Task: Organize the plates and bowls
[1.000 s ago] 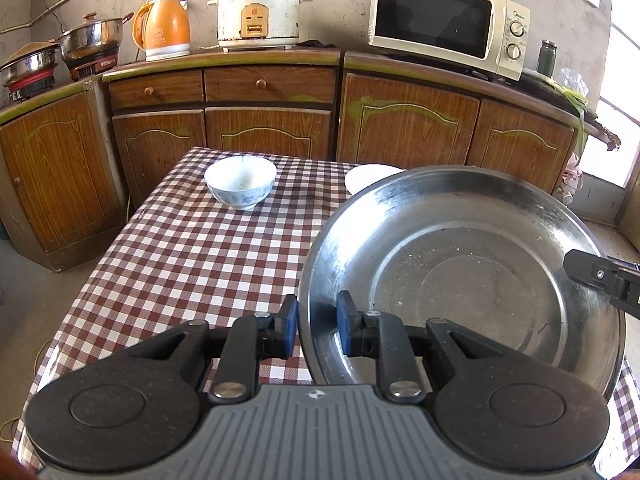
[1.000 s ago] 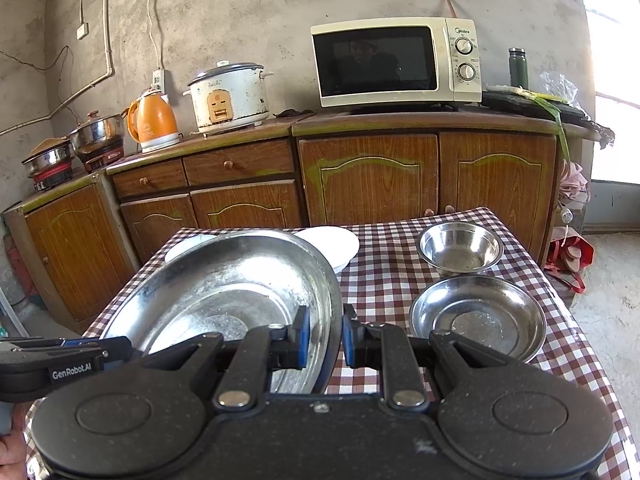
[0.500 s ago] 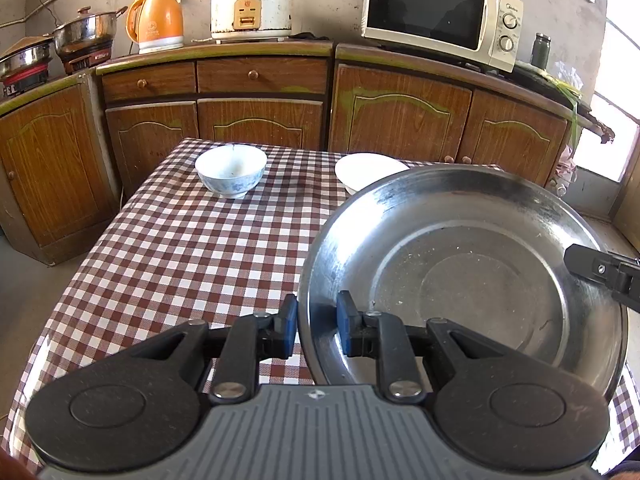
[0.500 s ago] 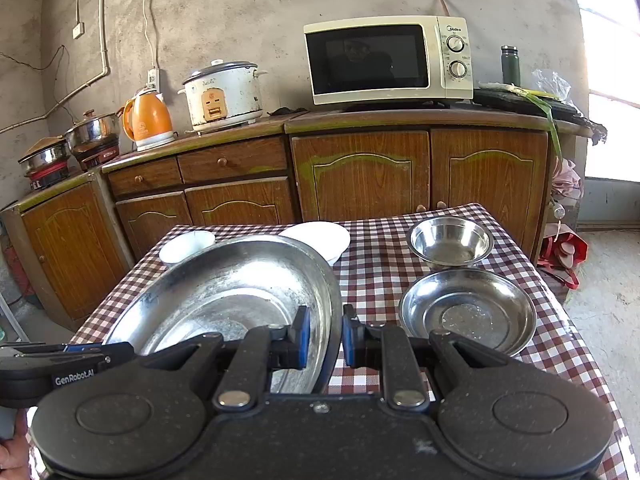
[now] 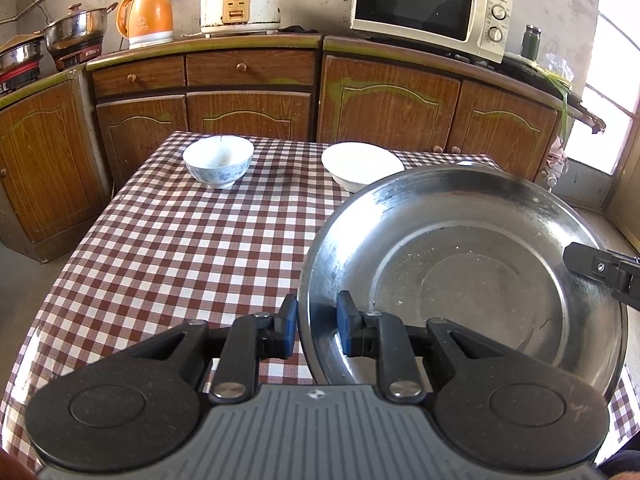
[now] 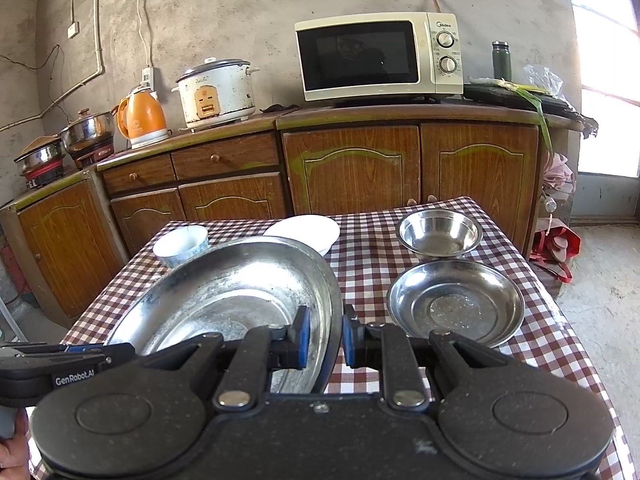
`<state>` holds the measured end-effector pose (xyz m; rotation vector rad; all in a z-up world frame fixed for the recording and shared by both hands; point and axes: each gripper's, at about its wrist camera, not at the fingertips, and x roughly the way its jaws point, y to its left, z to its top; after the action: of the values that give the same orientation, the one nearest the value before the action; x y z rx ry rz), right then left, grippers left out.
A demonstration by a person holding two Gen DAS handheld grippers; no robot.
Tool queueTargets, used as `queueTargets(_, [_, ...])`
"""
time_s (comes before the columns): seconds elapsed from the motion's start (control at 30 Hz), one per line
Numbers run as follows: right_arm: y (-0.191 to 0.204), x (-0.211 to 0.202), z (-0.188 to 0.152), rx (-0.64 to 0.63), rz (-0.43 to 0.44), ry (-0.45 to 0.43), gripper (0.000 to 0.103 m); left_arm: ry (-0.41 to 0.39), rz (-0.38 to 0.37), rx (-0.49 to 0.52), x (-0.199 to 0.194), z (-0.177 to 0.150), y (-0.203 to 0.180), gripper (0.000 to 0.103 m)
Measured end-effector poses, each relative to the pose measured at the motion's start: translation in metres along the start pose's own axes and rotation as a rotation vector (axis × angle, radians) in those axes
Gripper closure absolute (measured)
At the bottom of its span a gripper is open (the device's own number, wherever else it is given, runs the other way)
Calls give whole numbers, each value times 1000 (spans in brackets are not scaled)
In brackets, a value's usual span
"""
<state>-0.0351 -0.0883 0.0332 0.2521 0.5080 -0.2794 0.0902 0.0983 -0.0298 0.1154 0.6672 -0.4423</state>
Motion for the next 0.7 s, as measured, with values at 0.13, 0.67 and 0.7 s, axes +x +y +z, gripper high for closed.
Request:
queueTargets(0.13, [-3,-3,-5,-1,-9,6,81,11,-8,4,1,-3,-2,81])
queueTargets(0.67, [-28,-17,-30,10,-43,55,81,65,-46,40,4,-23,-20,81])
queueTargets(0.7, [-30,-17,-32,11,-46,58,81,68,-47,45,5,-24,-21,82])
